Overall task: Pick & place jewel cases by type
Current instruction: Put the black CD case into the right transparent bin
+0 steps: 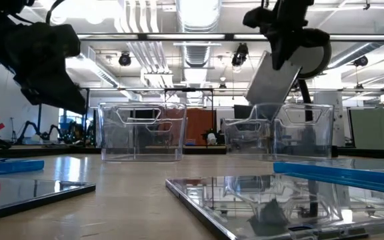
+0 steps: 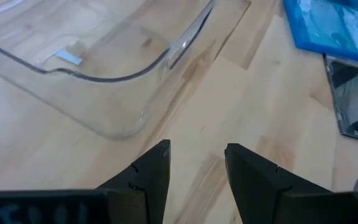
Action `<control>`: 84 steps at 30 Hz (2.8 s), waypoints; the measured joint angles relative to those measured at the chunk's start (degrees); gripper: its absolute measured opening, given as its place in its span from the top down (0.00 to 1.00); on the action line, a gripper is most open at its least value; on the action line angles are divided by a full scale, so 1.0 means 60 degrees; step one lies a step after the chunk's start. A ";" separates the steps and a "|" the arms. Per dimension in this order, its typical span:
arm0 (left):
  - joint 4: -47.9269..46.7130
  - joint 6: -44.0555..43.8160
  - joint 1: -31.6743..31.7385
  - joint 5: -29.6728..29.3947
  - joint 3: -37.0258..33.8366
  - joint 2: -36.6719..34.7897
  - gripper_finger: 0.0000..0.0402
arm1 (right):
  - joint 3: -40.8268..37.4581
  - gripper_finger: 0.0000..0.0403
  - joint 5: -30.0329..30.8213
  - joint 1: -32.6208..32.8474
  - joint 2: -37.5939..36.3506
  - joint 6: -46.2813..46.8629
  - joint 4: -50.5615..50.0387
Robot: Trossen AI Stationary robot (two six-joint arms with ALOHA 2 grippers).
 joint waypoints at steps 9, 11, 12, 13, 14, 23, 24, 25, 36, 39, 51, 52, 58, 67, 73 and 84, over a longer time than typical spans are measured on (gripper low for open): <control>0.0000 -0.0215 0.0000 0.0022 -0.0018 0.0000 0.66 | -0.0038 0.97 -0.1136 0.0005 0.1396 -0.0284 0.1611; 0.0007 -0.0256 0.0000 0.0036 -0.0018 0.0000 0.66 | -0.0038 0.97 -0.1169 -0.0040 0.1753 -0.0340 0.2100; 0.0005 -0.0288 0.0000 0.0065 -0.0018 0.0000 0.66 | -0.0038 0.97 -0.1190 -0.0084 0.1903 -0.0334 0.2358; 0.0004 -0.0300 0.0000 0.0094 -0.0018 0.0000 0.66 | -0.0038 0.97 -0.1231 -0.0137 0.2018 -0.0296 0.2605; 0.0004 -0.0339 0.0000 0.0114 -0.0018 0.0000 0.66 | -0.0042 0.97 -0.1253 -0.0196 0.2092 -0.0240 0.2873; 0.0003 -0.0437 -0.0004 0.0463 -0.0018 0.0000 0.66 | -0.0038 0.97 -0.2079 -0.0902 0.1921 0.0215 0.3427; 0.0002 -0.0421 -0.0004 0.0463 -0.0020 0.0000 0.66 | -0.0040 0.97 -0.2361 -0.0975 0.1913 0.0158 0.3196; 0.0003 -0.0377 -0.0004 0.0459 -0.0021 0.0000 0.66 | -0.0064 0.97 -0.2615 -0.1036 0.1915 0.0114 0.3035; 0.0003 -0.0222 -0.0001 0.0361 -0.0025 0.0000 0.66 | -0.0224 0.84 -0.2243 -0.1121 0.1950 -0.1117 0.2815; 0.0003 -0.0257 -0.0004 0.0357 -0.0025 0.0000 0.66 | -0.0231 0.71 -0.1916 -0.1104 0.1950 -0.1387 0.2770; -0.1310 -0.0457 -0.0042 0.1764 0.0334 -0.0015 0.66 | 0.0445 0.45 -0.0790 0.0123 0.1681 -0.3191 0.1720; -0.1409 -0.0325 -0.0060 0.2126 0.0399 -0.0018 0.66 | 0.0495 0.45 -0.1046 0.0355 0.1667 -0.3580 0.1720; -0.1323 0.0767 -0.0132 0.5398 0.0752 0.0139 0.66 | 0.0505 0.45 -0.2820 0.1440 0.1662 -0.4215 0.1763; -0.0340 0.2223 -0.1455 0.6280 0.1330 0.0571 0.66 | 0.0483 0.46 -0.2470 0.2422 0.1672 -0.3326 0.2585; 0.0325 0.3371 -0.2198 0.6273 0.1264 0.1873 0.66 | 0.0457 0.46 -0.2475 0.2830 0.1676 -0.3370 0.4587; 0.0768 0.6120 -0.3208 0.5860 0.2099 0.4562 0.66 | 0.0428 0.46 -0.2444 0.3727 0.2143 -0.2036 0.5319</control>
